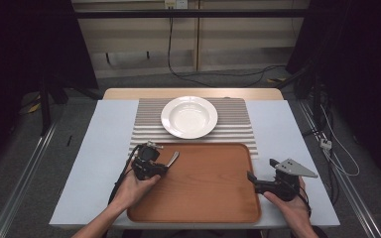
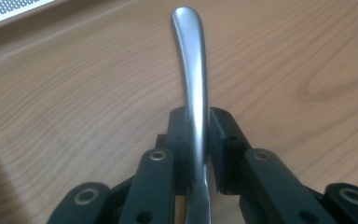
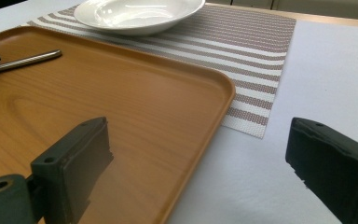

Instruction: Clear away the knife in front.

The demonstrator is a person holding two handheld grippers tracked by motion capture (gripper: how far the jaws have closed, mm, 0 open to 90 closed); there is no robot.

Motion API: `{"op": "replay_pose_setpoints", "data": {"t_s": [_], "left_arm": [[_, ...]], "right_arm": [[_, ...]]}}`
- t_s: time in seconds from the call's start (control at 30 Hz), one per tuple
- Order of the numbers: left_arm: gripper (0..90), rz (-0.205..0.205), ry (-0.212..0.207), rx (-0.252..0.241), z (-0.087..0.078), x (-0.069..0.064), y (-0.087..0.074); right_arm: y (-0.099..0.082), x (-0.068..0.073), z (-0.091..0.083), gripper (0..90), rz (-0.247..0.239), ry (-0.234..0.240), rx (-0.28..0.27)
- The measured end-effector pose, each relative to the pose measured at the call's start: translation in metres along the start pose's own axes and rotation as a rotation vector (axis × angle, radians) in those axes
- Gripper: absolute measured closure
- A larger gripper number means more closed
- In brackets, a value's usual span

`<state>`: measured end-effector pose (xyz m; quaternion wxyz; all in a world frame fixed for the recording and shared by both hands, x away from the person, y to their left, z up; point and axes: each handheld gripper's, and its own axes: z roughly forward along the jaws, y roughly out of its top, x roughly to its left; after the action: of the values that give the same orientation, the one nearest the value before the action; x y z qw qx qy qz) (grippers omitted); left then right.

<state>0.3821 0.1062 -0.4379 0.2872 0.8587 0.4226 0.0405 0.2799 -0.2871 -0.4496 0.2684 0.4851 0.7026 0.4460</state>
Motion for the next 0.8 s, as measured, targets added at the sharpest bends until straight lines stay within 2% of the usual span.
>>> {"op": "replay_pose_setpoints", "data": {"t_s": [0.2, 0.3, 0.4, 0.47, 0.63, 0.73, 0.8], "left_arm": [[79.4, 0.000, -0.024, 0.003, -0.001, 0.002, -0.001], [73.3, 0.010, -0.029, -0.007, -0.002, 0.003, -0.002], [62.4, 0.025, -0.029, -0.033, -0.004, 0.005, -0.001], [51.4, 0.029, -0.028, -0.058, -0.007, 0.006, 0.000], [24.8, 0.052, 0.012, -0.126, -0.012, 0.009, 0.002], [14.9, 0.036, 0.015, -0.155, -0.016, 0.011, 0.005], [14.5, 0.064, 0.006, -0.169, -0.018, 0.009, 0.006]], "right_arm": [[0.000, 0.000, 0.000, 6.2, -0.002, -0.001, 0.000], [0.000, 0.000, 0.000, 6.2, 0.001, 0.000, 0.001], [0.000, 0.000, 0.000, 6.2, 0.001, -0.001, 0.001], [0.000, 0.000, 0.000, 6.1, 0.000, 0.000, 0.001], [0.000, 0.000, 0.000, 6.2, -0.001, 0.003, 0.001], [0.000, 0.000, 0.000, 6.2, 0.000, 0.004, 0.000], [-0.001, -0.001, 0.000, 6.1, 0.002, 0.003, 0.002]]}}
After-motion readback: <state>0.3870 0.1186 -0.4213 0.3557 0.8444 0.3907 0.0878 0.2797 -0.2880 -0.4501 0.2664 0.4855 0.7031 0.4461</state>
